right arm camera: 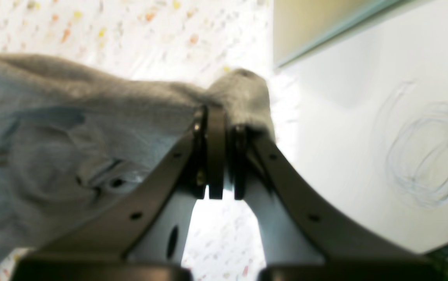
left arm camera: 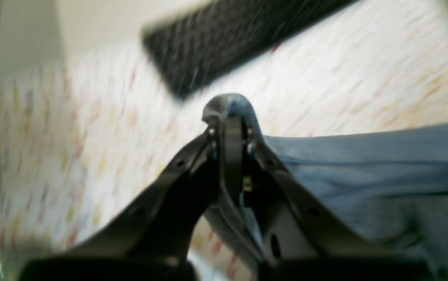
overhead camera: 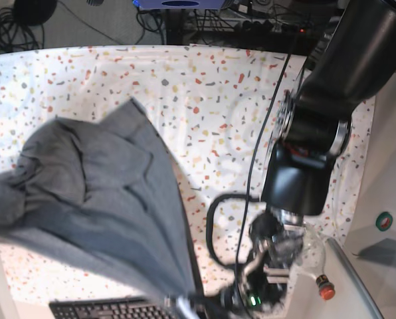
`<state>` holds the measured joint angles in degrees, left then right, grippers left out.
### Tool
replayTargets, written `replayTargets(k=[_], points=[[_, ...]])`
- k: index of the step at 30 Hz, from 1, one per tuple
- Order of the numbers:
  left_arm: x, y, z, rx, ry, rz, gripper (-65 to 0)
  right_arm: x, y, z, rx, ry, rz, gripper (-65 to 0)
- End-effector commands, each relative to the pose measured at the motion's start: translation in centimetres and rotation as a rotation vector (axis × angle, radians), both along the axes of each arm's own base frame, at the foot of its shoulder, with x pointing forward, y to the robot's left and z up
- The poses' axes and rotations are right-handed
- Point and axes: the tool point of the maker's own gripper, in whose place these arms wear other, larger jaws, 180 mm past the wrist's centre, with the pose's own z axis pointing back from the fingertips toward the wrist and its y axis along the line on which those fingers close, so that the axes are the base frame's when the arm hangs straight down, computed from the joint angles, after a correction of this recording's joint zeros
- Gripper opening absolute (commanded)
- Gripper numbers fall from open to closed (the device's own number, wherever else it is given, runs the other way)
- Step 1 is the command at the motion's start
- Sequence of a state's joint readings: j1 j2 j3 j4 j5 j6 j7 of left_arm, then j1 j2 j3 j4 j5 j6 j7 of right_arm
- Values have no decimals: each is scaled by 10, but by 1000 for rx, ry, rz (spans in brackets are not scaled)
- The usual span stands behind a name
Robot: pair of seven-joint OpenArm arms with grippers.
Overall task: Layout the t-shirt on the table in an organized manner, then fold the t-shirt properly
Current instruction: 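Swing the lifted shirt across and lay it flat with both grippers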
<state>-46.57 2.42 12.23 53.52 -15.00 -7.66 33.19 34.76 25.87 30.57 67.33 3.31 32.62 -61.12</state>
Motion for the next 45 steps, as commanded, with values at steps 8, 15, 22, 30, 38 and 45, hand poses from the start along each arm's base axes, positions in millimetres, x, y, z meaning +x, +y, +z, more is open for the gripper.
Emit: replayTargets(k=[8, 15, 22, 30, 38, 45], points=[[18, 20, 203, -182, -370, 75, -650, 28, -46, 212, -288, -299, -42, -650], [-47, 48, 185, -141, -395, 100, -650, -33, -63, 202, -392, -186, -145, -650], [-124, 93, 63, 19, -218, 144, -650, -110, -22, 47, -283, 26, -140, -650], [-214, 112, -107, 90, 192, 154, -650, -157, 50, -138, 62, 124, -60, -650], [-263, 129, -179, 87, 305, 184, -650, -185, 59, -191, 168, 218, -83, -650], [-276, 132, -188, 101, 337, 181, -650, -200, 47, -194, 161, 260, -216, -650]])
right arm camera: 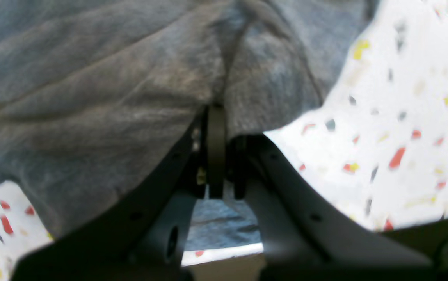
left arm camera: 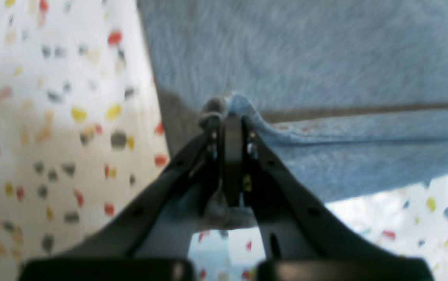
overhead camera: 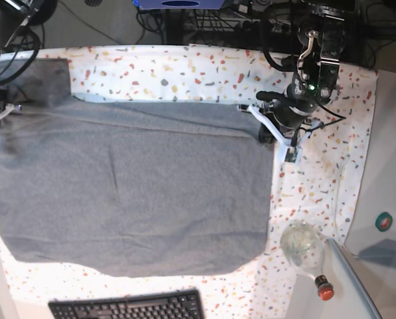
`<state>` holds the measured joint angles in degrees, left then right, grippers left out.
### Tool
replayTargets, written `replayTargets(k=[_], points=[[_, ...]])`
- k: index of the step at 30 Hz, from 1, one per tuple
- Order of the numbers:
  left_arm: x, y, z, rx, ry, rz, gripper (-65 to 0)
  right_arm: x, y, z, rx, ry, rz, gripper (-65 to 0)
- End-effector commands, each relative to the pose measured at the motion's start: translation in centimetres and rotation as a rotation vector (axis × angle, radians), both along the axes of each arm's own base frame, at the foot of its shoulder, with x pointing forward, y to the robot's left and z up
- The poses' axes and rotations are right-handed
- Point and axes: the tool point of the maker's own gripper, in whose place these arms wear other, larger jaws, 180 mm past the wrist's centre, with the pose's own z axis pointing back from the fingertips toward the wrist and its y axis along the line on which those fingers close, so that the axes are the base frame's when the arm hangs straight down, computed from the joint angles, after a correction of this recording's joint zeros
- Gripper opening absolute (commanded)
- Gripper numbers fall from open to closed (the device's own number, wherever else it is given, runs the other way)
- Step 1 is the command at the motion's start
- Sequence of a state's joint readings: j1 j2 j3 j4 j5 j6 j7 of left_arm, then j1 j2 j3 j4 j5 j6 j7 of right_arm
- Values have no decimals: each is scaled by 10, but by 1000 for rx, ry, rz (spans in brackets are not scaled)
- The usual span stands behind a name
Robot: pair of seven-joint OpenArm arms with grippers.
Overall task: Layout the t-shirt on the table in an organized manner, then fold the t-shirt properly
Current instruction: 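Swing the lifted shirt across and lay it flat with both grippers, then pull the shirt edge with the left gripper to straighten it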
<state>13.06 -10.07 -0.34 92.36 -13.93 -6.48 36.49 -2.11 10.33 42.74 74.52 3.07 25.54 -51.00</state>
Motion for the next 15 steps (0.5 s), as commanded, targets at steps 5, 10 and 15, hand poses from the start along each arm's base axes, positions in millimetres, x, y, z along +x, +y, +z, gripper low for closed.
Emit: replayTargets(k=[5, 10, 15], points=[[4, 2, 9, 3, -40, -6, -650, -6, -22, 9, -63, -12, -91, -500], [-15, 9, -1, 20, 1, -11, -530, -9, -18, 18, -89, -31, -79, -396], [-38, 7, 11, 29, -10, -42, -247, -5, -9, 47, -150, -111, -64, -344]])
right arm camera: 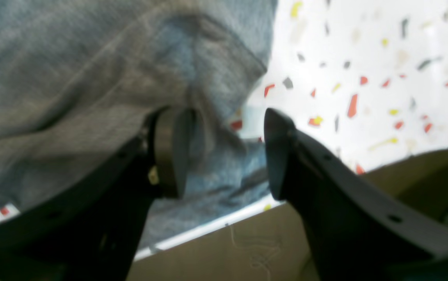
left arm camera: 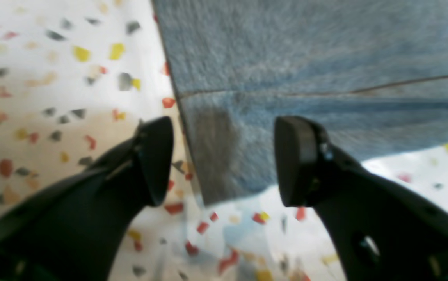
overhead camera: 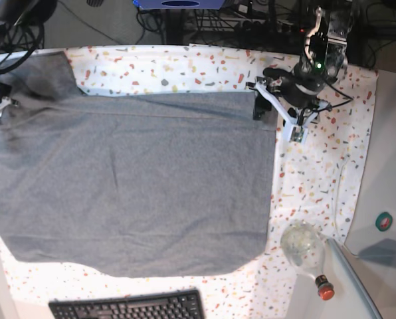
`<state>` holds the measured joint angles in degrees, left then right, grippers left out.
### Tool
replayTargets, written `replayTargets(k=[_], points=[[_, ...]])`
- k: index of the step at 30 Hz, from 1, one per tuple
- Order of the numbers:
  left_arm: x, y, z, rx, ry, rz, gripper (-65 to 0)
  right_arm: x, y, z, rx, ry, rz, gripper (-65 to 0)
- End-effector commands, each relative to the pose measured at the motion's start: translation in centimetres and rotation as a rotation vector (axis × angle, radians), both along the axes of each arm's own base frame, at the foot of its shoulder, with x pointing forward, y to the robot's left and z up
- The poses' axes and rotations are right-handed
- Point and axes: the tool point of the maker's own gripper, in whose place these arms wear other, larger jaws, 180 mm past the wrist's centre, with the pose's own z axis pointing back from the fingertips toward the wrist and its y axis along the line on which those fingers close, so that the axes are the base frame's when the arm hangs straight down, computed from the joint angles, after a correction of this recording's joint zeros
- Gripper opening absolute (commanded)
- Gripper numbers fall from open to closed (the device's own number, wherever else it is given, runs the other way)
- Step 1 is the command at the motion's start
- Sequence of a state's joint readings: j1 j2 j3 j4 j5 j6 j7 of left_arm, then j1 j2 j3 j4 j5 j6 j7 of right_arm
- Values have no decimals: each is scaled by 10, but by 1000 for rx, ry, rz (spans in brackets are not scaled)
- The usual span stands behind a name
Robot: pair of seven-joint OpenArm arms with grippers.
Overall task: Layout the t-shirt on the table in an organized manner, then fold the t-shirt properly
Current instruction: 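Pull the shirt edge with the left gripper to straighten it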
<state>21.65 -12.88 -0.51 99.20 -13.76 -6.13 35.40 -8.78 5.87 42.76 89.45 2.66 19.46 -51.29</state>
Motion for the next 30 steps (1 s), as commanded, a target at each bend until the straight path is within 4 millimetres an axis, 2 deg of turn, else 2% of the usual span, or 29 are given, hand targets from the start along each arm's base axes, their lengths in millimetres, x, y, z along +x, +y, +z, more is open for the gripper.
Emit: replayTargets(k=[1, 6, 7, 9, 11, 12, 14, 16, 18, 19, 21, 24, 28, 30], points=[[-3, -4, 11, -10, -27, -20, -247, 11, -8, 19, -44, -55, 7, -339], [-46, -9, 20, -4, 6, -61, -247, 17, -5, 35, -76, -102, 19, -339], [-49, -7, 22, 0, 5, -64, -248, 18, -5, 36, -77, -106, 21, -341], [-43, 3, 27, 14, -15, -38, -258, 30, -4, 40, -79, -137, 34, -344], [-16, 5, 40, 10, -83, -18, -346, 45, -5, 47, -90, -199, 40, -345], [0, 3, 48, 3, -120, -8, -429, 53, -4, 48, -89, -228, 42, -345], [34, 0, 60, -18, -188, 11, -650, 72, -4, 46, -72, -286, 40, -374], [70, -1, 66, -39, -235, 39, -650, 89, -1, 36, -34, -318, 29, -456], [99, -1, 55, -57, -223, 72, -650, 99, -4, 28, -6, -319, 18, -567], [112, -1, 43, -69, -196, 91, -650, 103, -3, 20, 17, -310, 11, -642], [129, -1, 16, -73, -101, 101, -650, 107, -1, 9, 52, -290, 1, -650], [138, -5, -19, -59, 14, 85, -650, 102, 0, -4, 77, -257, -7, -650], [147, -8, -37, -56, 34, 80, -650, 97, 5, -21, 116, -219, -17, -650], [148, -15, -49, -44, 62, 54, -650, 100, 5, -25, 132, -211, -24, -650]])
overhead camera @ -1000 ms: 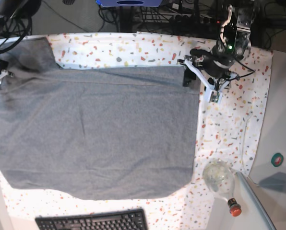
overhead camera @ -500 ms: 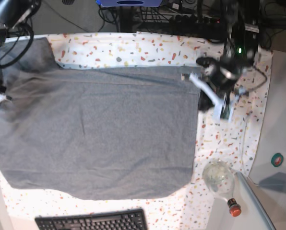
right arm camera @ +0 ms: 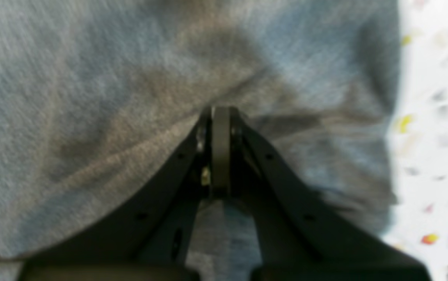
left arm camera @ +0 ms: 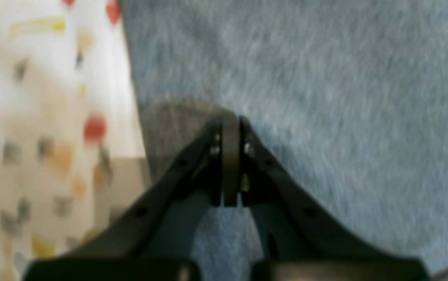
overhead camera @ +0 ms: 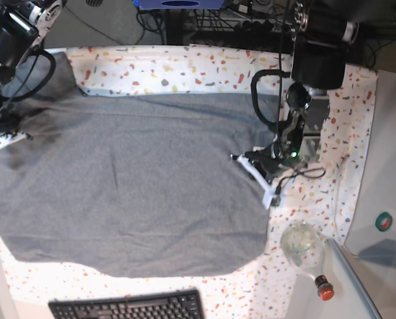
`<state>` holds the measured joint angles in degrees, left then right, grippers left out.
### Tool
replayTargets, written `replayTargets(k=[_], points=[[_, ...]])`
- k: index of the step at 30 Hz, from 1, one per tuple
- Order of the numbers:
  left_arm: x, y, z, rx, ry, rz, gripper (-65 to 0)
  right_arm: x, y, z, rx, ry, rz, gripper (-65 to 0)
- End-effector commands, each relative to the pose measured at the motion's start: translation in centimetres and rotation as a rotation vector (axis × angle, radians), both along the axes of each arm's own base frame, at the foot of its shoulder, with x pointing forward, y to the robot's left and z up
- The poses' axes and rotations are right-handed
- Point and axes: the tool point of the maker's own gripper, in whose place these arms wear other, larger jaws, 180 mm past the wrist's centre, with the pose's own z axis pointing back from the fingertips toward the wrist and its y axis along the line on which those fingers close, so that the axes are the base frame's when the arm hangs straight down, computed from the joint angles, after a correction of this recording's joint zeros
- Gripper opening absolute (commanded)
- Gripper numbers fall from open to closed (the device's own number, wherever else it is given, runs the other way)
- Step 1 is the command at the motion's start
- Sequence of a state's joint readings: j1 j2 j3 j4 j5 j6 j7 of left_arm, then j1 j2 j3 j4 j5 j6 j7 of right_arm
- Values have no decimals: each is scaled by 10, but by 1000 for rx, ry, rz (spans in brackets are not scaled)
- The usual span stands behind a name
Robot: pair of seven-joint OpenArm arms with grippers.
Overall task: Layout the t-shirt on the table in an organized manner, then fold the t-shirt properly
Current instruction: 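Pull the shirt edge with the left gripper to straighten it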
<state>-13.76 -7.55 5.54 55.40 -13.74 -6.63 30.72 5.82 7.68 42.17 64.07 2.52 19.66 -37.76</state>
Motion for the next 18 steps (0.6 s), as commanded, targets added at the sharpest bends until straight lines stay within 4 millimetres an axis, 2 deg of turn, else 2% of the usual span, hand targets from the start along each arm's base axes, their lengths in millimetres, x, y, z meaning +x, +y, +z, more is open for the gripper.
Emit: replayTargets(k=[1, 4, 7, 10, 12, 16, 18], points=[[8, -6, 1, 3, 7, -19, -650, 20, -19, 20, -39, -61, -9, -650], [17, -19, -12, -6, 8, -30, -650, 27, -17, 14, -8, -52, -14, -650], [32, -18, -13, -17, -11, -4, -650, 32, -21, 18, -10, -59, -16, -650], [49, -25, 4, -30, -57, -11, -650, 35, -29, 25, -29, -70, -18, -650], [53, -29, 16, -33, -85, -25, -650, 35, -32, 29, -42, -76, -17, -650], [44, -41, 39, -35, -85, -71, -650, 32, -33, 29, -49, -74, -15, -650], [31, -33, 51, -46, -74, -47, -650, 32, -33, 29, -49, -74, -15, -650]])
